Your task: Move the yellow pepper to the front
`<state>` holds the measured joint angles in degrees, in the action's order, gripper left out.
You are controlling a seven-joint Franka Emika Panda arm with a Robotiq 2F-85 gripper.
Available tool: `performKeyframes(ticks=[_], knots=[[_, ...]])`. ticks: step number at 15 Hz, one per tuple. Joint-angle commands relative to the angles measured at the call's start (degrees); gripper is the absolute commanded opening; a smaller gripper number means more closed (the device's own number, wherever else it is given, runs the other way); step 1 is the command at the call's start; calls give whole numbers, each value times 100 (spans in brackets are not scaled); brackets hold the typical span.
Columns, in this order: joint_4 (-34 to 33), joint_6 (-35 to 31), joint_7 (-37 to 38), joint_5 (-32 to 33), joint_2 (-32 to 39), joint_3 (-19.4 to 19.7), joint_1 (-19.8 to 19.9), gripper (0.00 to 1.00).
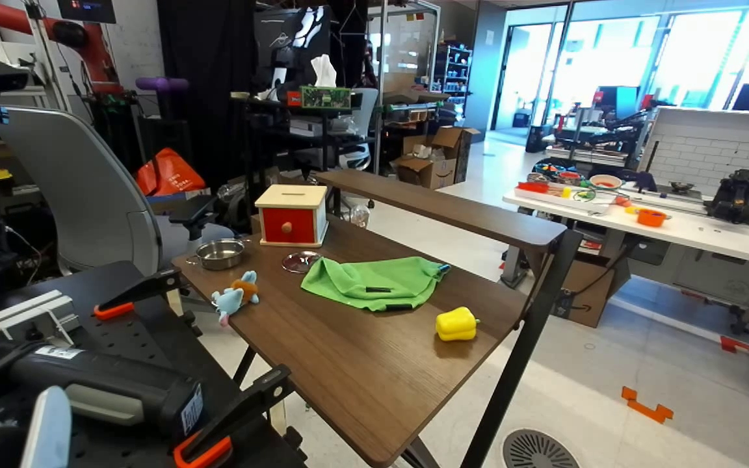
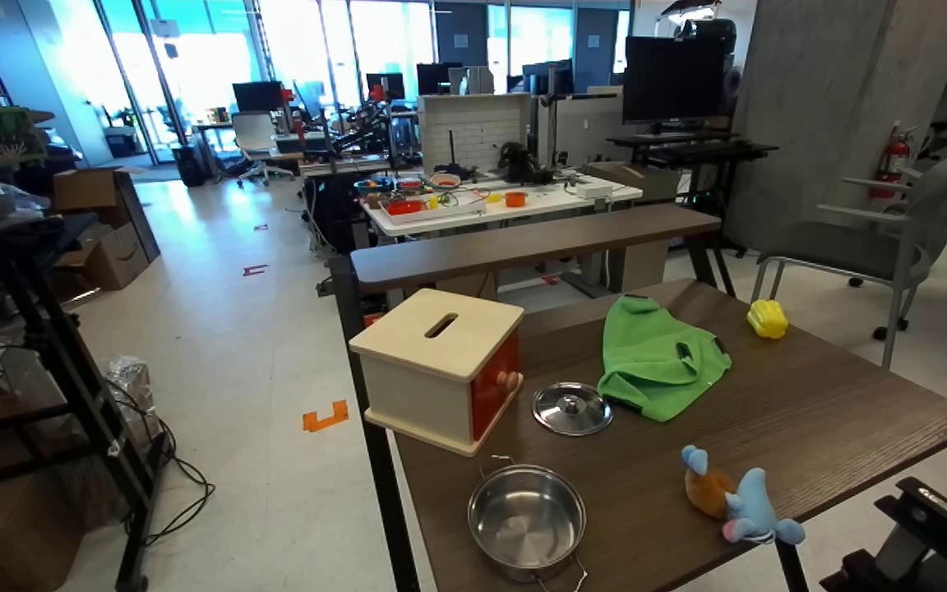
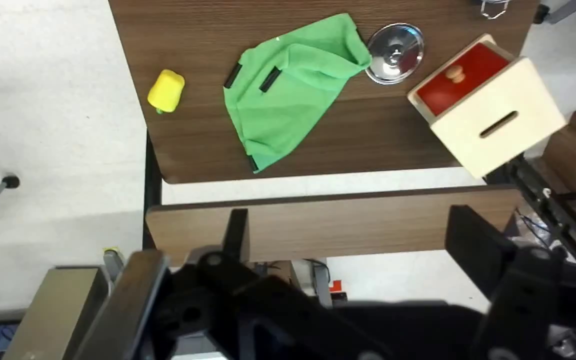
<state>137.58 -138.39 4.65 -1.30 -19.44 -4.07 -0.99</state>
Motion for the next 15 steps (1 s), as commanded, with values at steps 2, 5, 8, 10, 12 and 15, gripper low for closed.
performKeyframes(ticks=[2, 5, 8, 10, 12, 15], knots=[[-69, -1434, -116, -5, 1548, 391, 267, 100], [-355, -2225, -28, -79, 2725, 626, 429, 100], [-957, -2698, 116, -135, 3919, 813, 539, 100], [-1481, -2798, 239, -151, 4694, 936, 585, 100], [-2049, -2688, 412, -163, 5336, 1061, 563, 100], [-2763, -2518, 648, -201, 6072, 1182, 515, 100]])
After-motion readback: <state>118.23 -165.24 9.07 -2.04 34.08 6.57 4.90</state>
